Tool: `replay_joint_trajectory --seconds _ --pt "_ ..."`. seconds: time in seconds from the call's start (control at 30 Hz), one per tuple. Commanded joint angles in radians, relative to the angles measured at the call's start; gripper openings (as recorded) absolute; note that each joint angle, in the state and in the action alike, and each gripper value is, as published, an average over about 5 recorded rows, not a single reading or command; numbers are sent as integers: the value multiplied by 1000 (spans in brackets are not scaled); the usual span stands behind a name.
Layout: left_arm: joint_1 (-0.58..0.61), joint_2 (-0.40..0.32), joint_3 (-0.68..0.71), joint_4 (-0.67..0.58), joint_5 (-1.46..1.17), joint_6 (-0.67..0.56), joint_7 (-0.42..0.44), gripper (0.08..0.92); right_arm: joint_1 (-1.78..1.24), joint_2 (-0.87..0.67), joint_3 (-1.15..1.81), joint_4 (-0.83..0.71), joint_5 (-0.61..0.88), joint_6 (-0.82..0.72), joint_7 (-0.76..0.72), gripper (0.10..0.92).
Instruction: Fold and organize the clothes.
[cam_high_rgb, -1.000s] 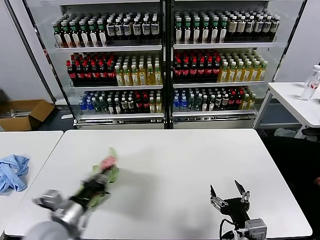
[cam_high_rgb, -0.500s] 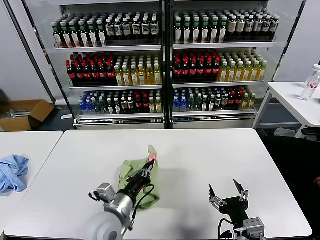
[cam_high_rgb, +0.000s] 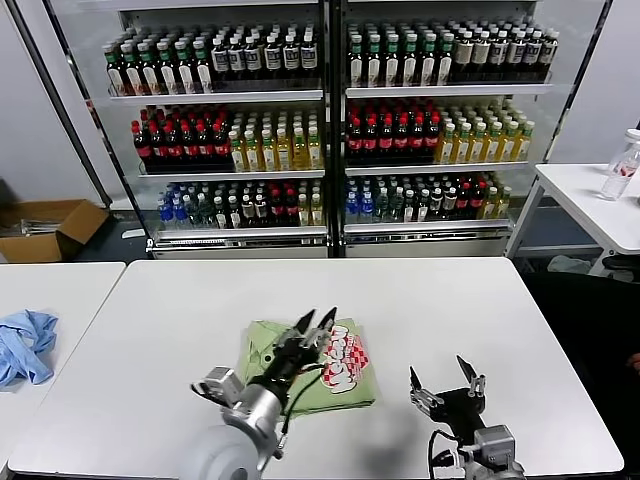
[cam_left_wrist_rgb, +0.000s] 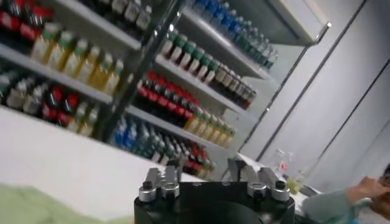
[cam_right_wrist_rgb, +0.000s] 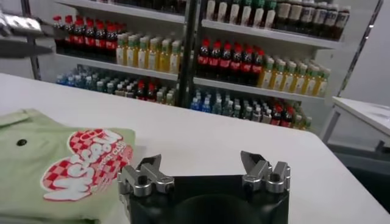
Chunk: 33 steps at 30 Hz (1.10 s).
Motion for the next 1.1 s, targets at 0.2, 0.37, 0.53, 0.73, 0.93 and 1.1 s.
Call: replay_joint_trajectory --seconds 0.2,0.37,0.53,0.73,0.93,1.1 --pt "137 236 -457 68 304 -204 235 727 455 111 -315 -390 239 -96 28 823" --pt "146 214 -451 79 305 -205 231 813 502 117 -325 -480 252 -97 37 823" --pt "132 192 -421 88 308 -203 232 822 465 94 -309 -474 266 -98 34 815" --pt "123 186 -410 99 309 -199 231 823 441 90 -294 -458 294 -96 4 681" --pt "130 188 -420 99 302 -203 218 823 434 101 -294 -466 294 -94 -9 525" --pt "134 185 -416 98 301 -203 214 823 430 106 -290 -455 285 -79 -24 378"
